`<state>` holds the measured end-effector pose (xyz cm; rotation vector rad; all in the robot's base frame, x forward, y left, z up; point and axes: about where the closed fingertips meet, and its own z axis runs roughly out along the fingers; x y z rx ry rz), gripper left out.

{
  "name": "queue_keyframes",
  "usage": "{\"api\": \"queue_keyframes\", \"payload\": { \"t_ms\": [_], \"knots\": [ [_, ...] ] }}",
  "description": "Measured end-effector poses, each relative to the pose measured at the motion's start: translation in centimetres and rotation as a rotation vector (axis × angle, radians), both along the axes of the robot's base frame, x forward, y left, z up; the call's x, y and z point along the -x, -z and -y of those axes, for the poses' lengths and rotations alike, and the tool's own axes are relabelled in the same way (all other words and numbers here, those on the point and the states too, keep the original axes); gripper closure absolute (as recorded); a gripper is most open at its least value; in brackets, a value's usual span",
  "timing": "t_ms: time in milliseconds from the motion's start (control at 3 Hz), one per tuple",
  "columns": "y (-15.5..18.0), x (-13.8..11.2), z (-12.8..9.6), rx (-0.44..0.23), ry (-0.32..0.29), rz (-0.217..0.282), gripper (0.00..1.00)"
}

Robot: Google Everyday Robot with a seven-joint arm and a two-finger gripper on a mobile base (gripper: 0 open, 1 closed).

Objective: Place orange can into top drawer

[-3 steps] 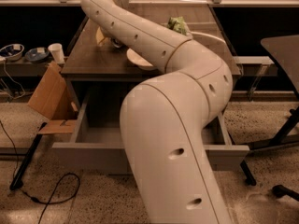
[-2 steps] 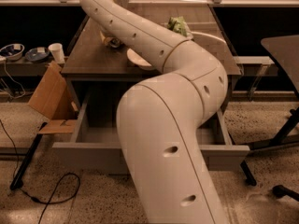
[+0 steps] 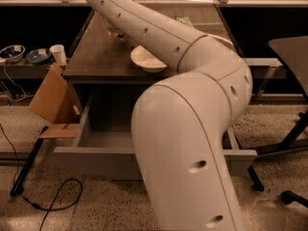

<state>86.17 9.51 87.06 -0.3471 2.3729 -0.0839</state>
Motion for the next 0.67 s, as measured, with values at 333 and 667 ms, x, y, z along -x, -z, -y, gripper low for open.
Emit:
{"api": "queue_keyframes", "payload": {
  "t_ms": [333, 667],
  "knots": [
    [-2.6, 2.2, 0.6, -0.033, -0.034, 0.038, 1.0],
    [-4.8, 5.9, 2.0, -0.059, -0.058, 0.065, 1.0]
  ]
}}
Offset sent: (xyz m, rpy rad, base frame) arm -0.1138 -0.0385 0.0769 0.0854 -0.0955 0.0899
